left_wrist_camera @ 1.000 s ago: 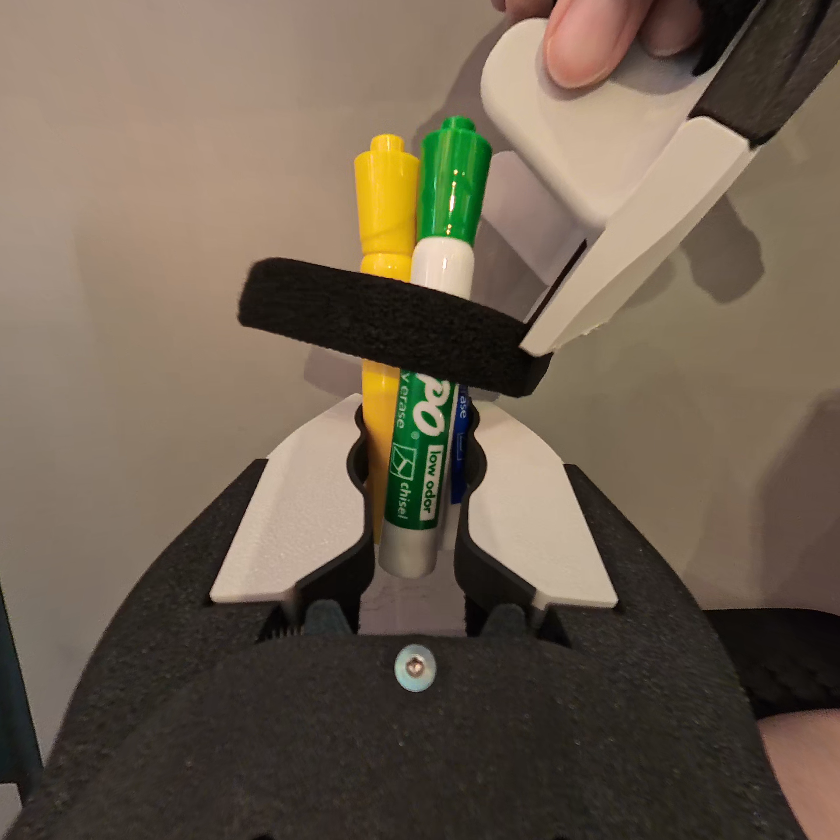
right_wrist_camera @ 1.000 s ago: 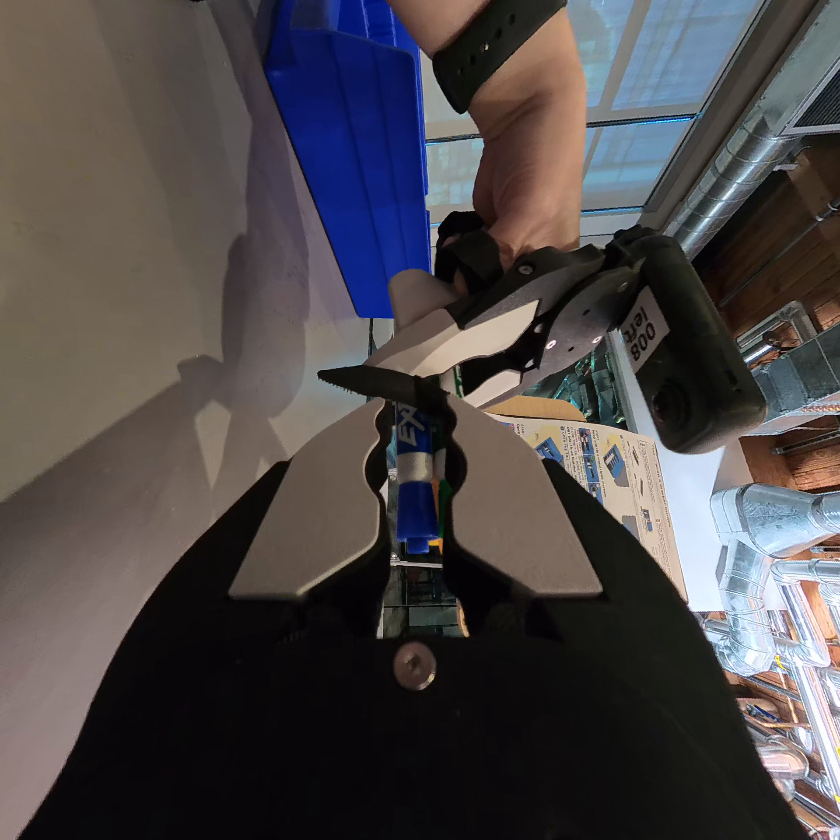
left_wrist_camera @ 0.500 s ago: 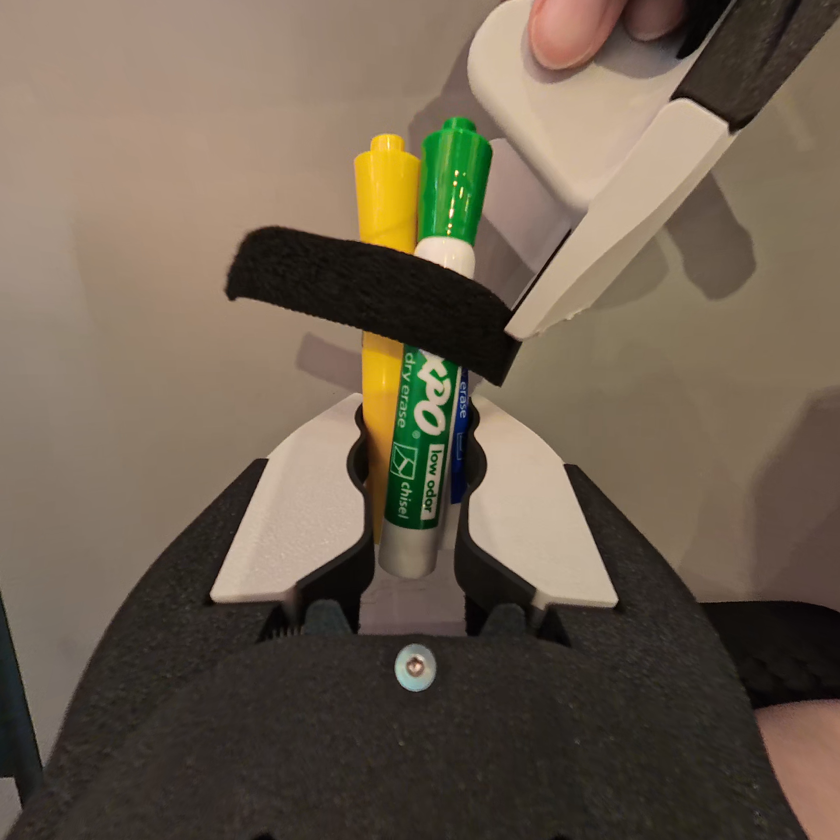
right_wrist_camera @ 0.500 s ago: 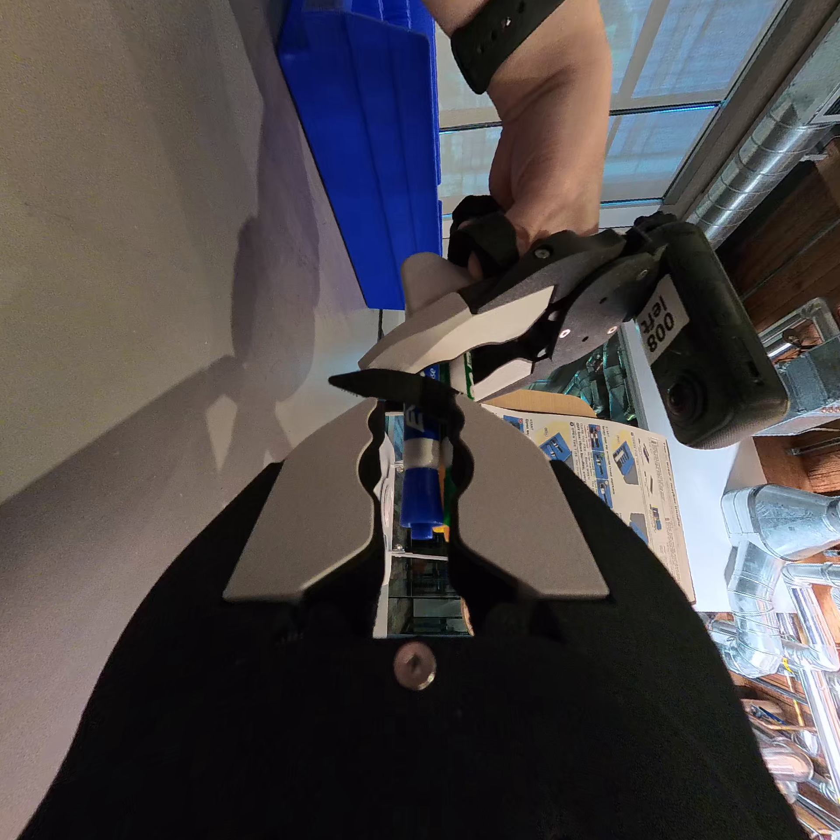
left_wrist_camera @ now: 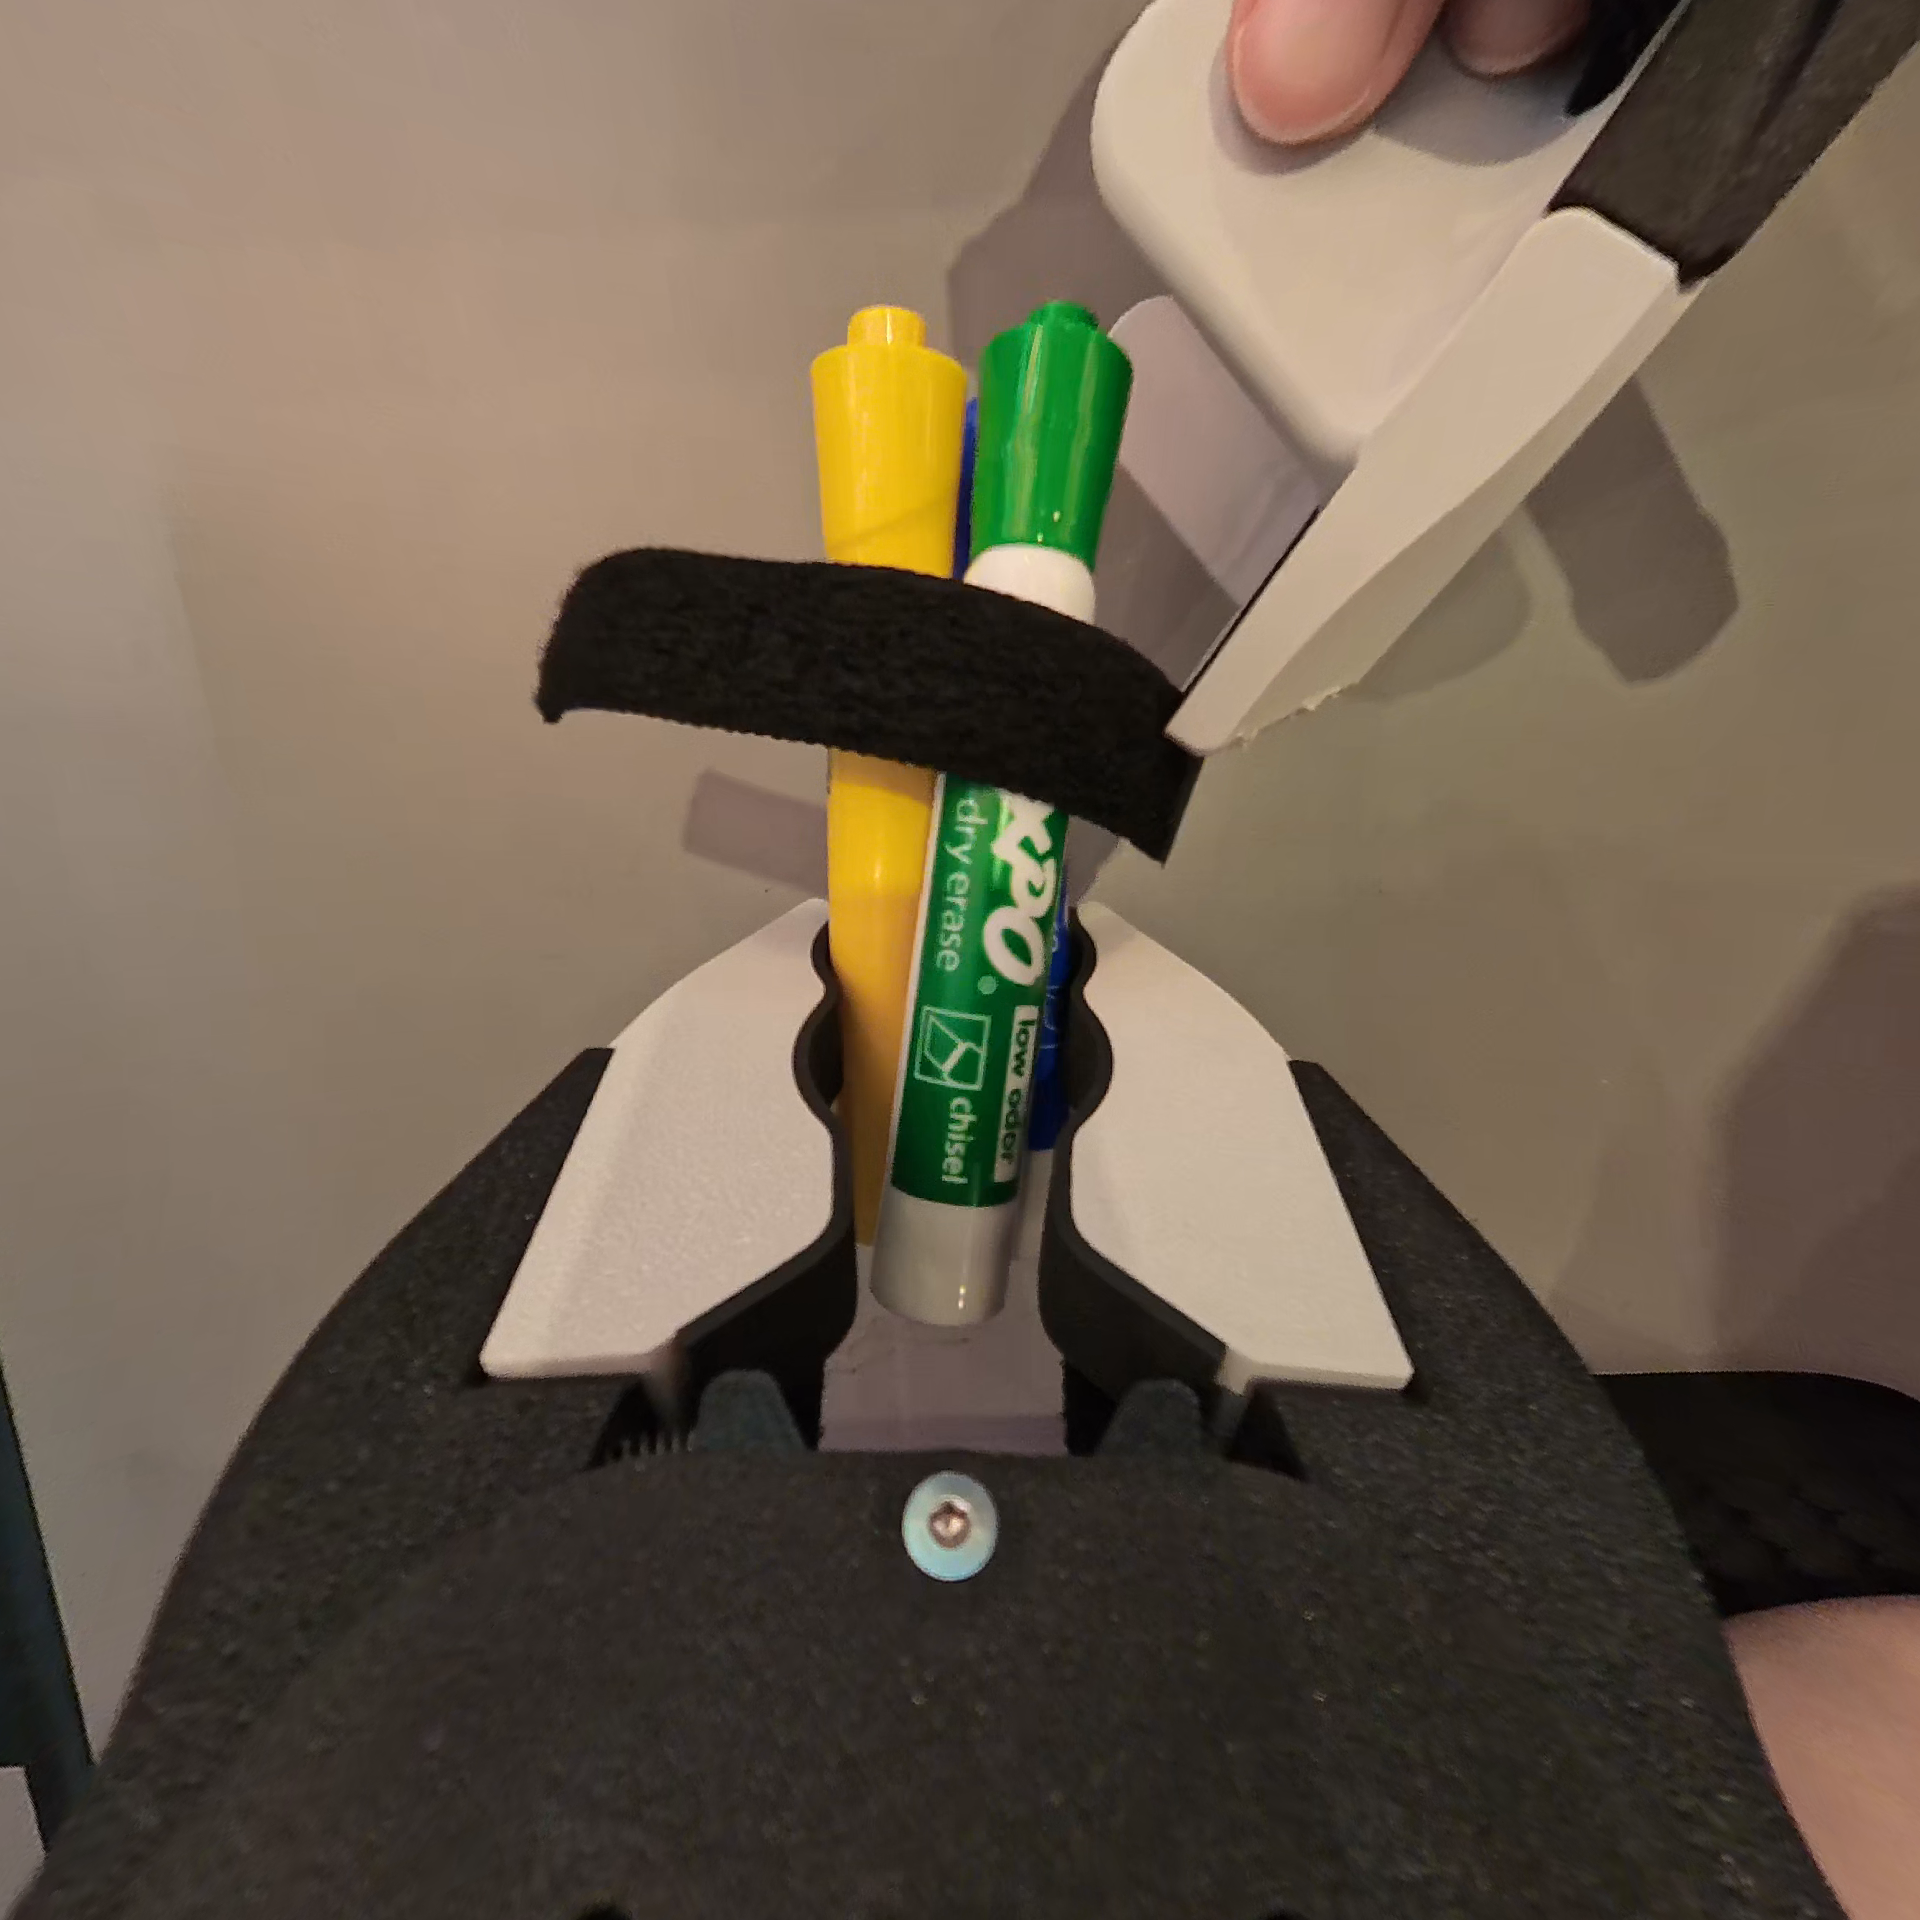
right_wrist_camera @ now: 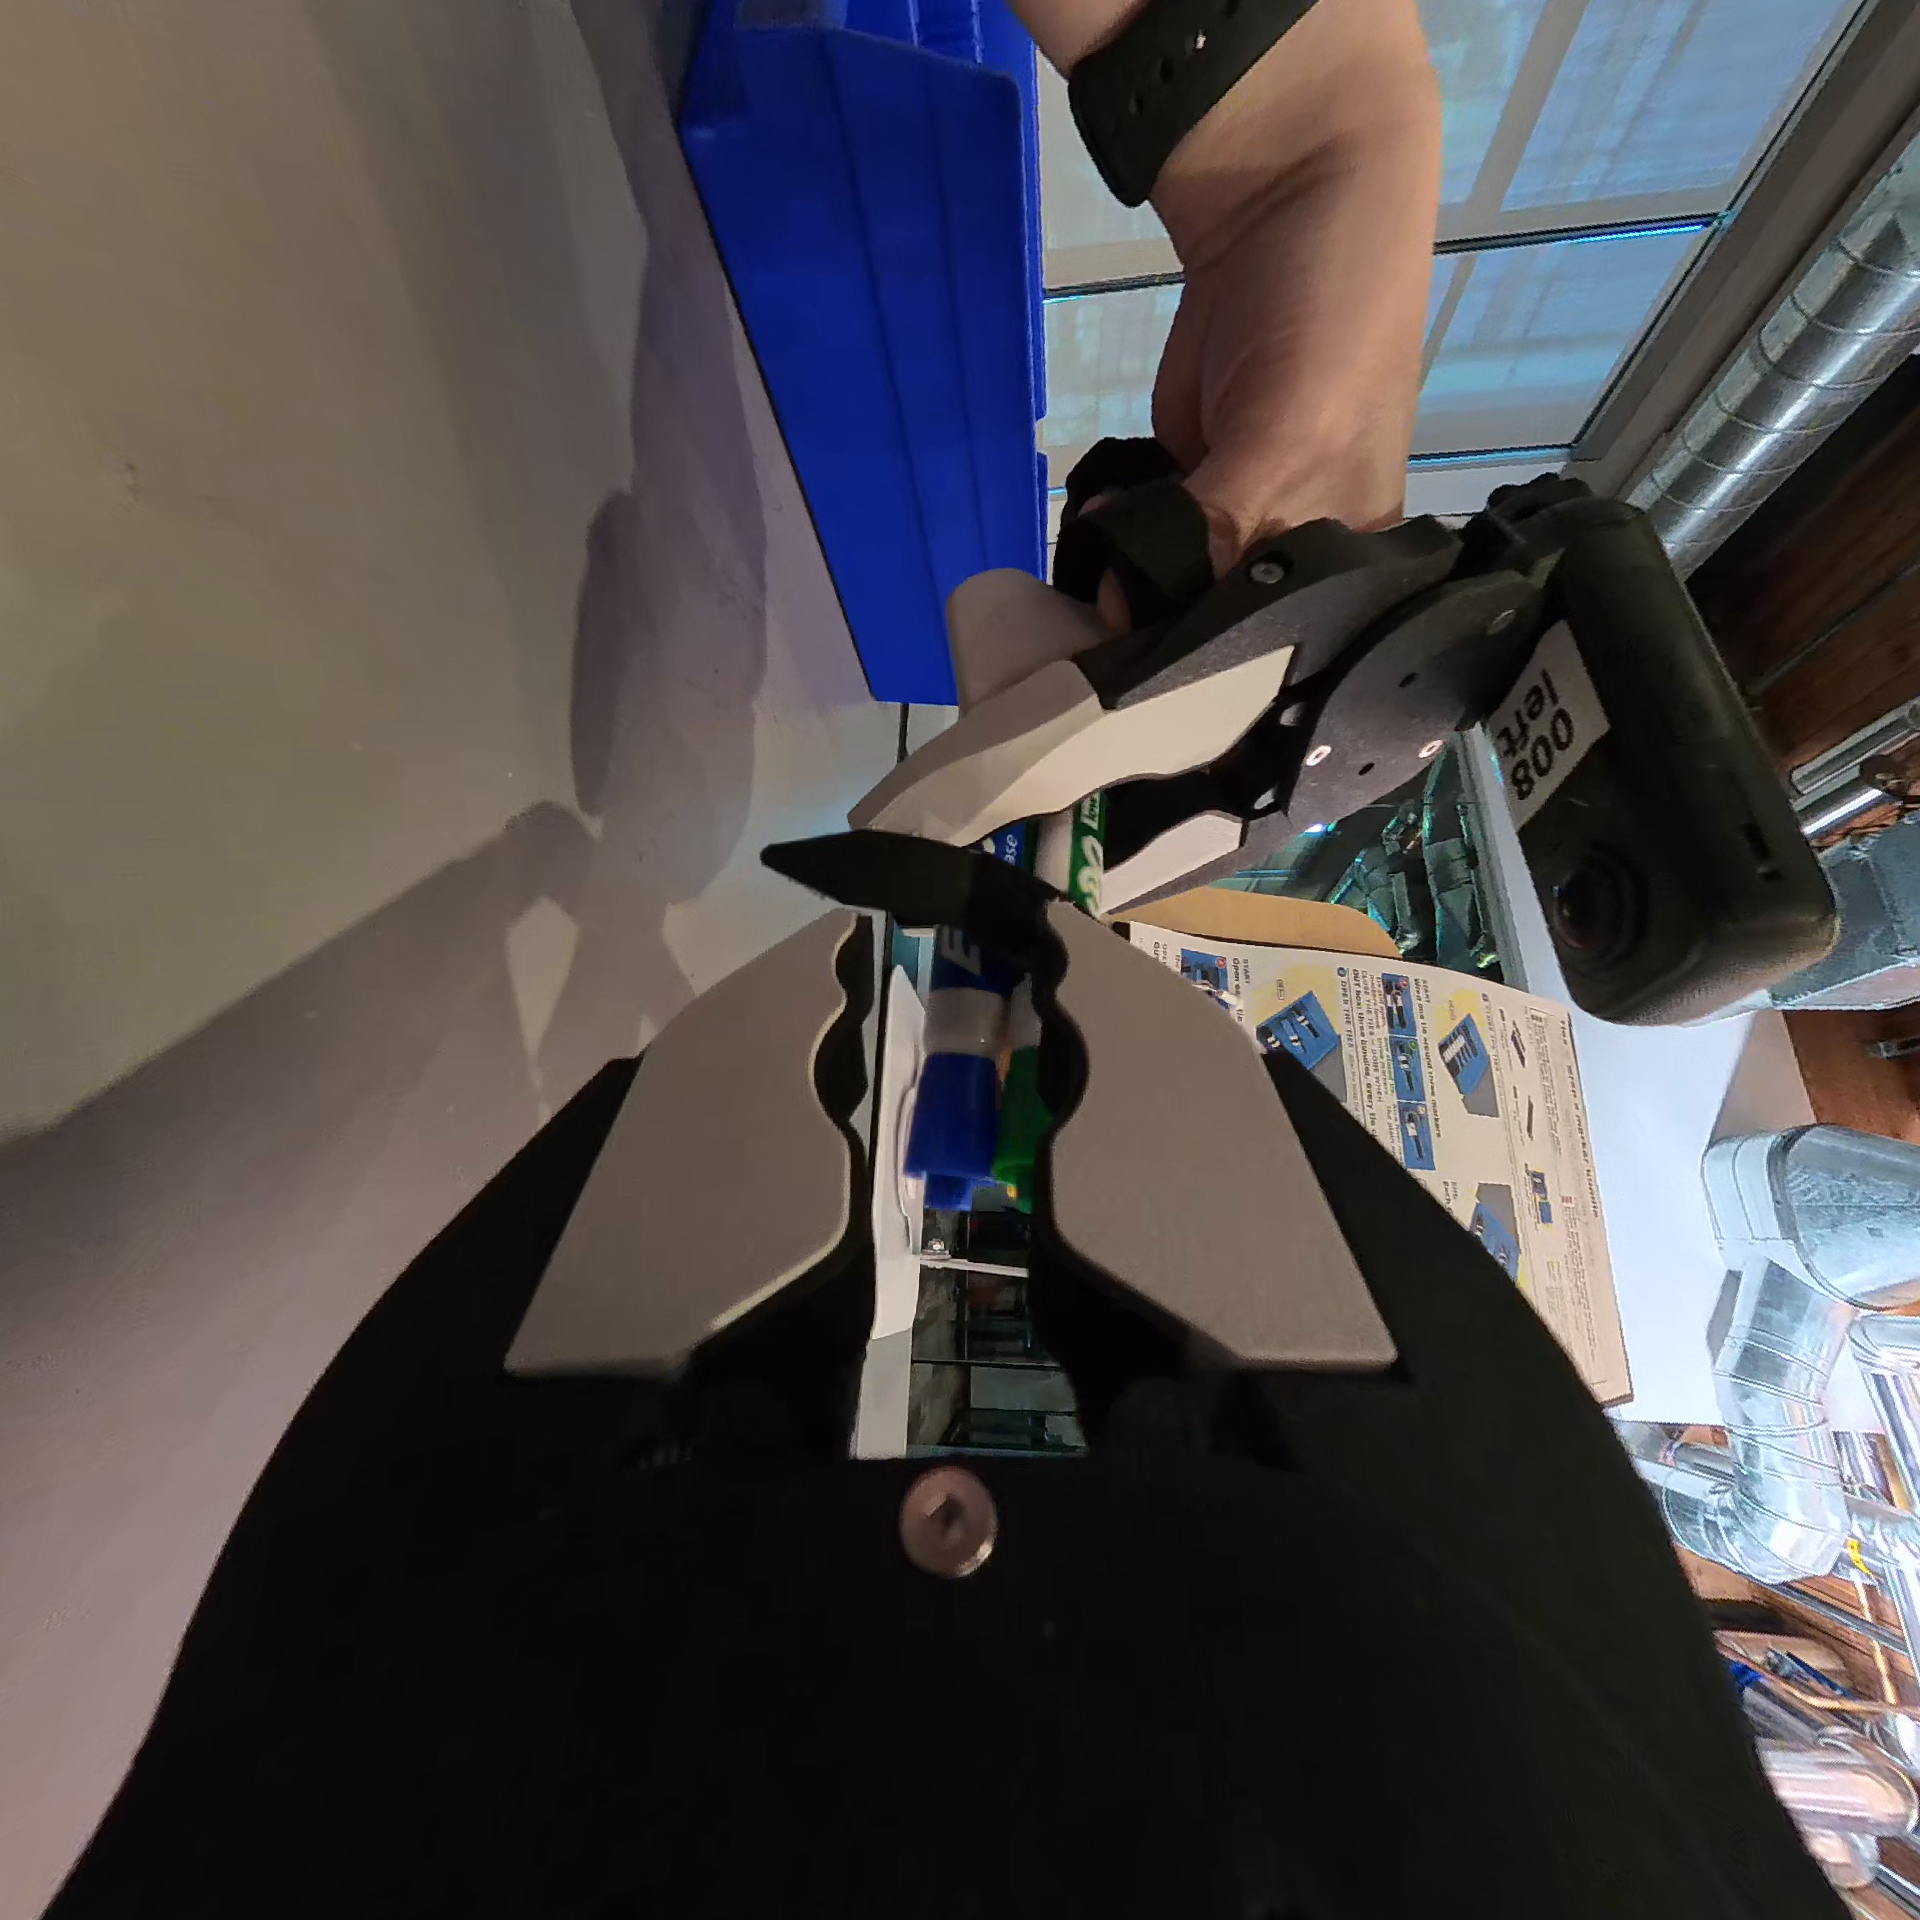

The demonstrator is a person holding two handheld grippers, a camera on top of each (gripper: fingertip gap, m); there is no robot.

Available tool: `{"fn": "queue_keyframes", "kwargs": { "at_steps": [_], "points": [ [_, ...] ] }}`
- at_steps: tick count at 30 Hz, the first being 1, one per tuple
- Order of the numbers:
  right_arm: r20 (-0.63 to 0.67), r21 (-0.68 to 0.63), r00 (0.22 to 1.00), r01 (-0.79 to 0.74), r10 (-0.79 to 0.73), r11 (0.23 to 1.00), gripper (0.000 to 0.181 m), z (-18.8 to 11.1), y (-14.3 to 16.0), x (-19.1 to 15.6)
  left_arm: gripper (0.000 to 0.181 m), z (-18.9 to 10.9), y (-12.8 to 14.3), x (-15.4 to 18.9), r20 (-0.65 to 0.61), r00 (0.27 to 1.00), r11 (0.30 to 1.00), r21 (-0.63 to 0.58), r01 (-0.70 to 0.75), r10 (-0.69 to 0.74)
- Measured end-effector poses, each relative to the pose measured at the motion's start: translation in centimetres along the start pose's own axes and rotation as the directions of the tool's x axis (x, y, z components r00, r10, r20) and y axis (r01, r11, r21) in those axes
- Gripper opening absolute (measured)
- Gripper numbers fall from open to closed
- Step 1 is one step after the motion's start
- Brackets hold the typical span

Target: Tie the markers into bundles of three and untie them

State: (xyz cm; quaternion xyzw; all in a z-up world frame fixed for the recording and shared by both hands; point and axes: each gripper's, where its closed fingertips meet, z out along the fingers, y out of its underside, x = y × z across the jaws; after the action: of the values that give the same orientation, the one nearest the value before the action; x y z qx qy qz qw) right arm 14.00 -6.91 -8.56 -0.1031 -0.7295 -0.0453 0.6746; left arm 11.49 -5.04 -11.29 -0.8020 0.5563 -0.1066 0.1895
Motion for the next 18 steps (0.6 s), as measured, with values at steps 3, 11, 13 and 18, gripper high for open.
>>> {"fn": "queue_keyframes", "kwargs": {
  "at_steps": [3, 11, 13, 18],
  "points": [
    [-0.001, 0.000, 1.000, -0.004, 0.004, 1.000, 0.030, -0.1, 0.1, 0.1, 0.039, 0.0, 0.1, 0.0, -0.002, 1.000, 1.000, -0.002, 0.002, -0.002],
    [-0.004, 0.005, 1.000, -0.004, 0.004, 1.000, 0.029, -0.3, -0.1, 0.3, 0.038, 0.2, -0.8, 0.8, -0.065, 0.998, 0.999, 0.045, 0.001, 0.002],
    [-0.014, 0.003, 1.000, 0.001, -0.001, 1.000, 0.029, -0.3, -0.2, 0.6, 0.038, 0.2, -0.9, 1.0, -0.080, 0.997, 0.999, 0.051, 0.002, 0.002],
    [-0.040, -0.004, 0.999, 0.025, -0.026, 1.000, 0.028, -0.7, -0.4, 1.4, 0.038, 0.3, -1.7, 1.8, -0.138, 0.990, 0.995, 0.104, -0.008, 0.023]
  ]
}}
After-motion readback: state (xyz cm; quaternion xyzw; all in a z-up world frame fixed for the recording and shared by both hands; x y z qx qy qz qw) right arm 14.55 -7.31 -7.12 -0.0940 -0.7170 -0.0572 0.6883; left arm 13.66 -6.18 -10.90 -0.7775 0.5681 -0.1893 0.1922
